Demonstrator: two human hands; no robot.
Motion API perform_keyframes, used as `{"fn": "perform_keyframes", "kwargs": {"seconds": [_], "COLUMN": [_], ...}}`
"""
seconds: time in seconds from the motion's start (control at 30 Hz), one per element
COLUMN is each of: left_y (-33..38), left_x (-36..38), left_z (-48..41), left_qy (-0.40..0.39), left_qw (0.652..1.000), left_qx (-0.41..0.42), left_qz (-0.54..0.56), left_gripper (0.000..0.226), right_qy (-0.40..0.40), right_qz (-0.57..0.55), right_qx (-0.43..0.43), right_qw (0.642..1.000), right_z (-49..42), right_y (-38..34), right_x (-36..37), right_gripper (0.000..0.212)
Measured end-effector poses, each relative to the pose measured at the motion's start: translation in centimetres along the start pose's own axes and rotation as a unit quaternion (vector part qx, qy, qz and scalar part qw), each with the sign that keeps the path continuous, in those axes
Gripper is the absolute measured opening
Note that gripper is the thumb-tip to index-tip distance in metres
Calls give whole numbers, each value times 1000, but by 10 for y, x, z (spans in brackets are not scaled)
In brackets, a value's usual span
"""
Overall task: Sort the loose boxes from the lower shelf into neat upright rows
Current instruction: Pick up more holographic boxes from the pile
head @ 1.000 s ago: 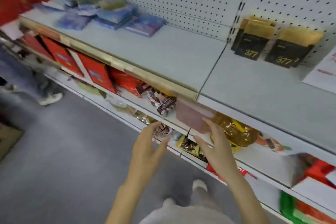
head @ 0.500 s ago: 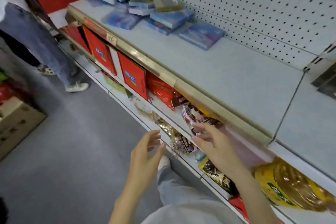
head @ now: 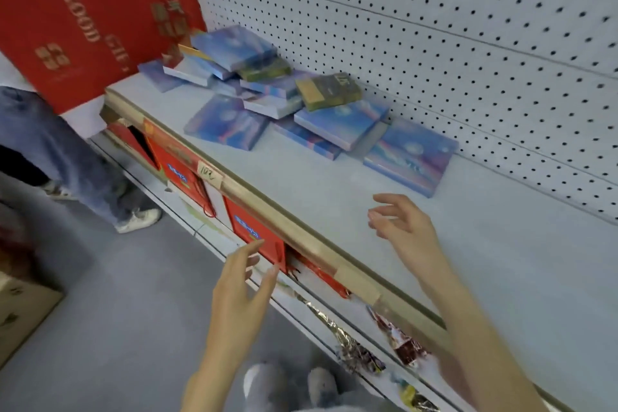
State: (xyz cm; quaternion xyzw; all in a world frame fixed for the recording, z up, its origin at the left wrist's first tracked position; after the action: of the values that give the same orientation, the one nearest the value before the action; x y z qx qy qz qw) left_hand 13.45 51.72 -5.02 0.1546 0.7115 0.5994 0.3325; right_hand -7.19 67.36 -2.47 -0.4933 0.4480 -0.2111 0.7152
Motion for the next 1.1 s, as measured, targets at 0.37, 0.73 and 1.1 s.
{"fn": "perform_keyframes", "kwargs": {"seconds": [0.37, 0.73, 1.1], "left_y": [-9, -12, 8], "left_x": [-41, -17, 64], "left_z": [-214, -299, -263], "left_qy": [-111, -262, -455], "left_qw": [987, 964, 854], "left_qx": [77, 35, -187], "left_qz": [-82, -24, 168], "left_gripper": [37, 37, 25], "right_qy": [211, 336, 388], "right_qz": [-210, -326, -357], "right_qx": [180, 221, 228], "right_qw": [938, 855, 818], "right_z": [-156, -132, -25], "right_y": [-19, -35, -37], "right_x": [56, 86, 99], "right_gripper": [32, 12, 50]}}
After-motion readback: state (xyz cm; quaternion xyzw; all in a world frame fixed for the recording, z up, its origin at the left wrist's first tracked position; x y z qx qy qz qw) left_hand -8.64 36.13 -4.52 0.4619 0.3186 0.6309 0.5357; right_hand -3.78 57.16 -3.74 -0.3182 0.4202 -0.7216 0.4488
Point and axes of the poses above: each hand's wrist, its own z-axis away from the middle knuckle, its own x-axis out of the palm, y = z × x, the point moved 4 cm from there along -z, towards the middle knuckle, and after that the axes turned 11 degrees about z, right-handed, at the moved point
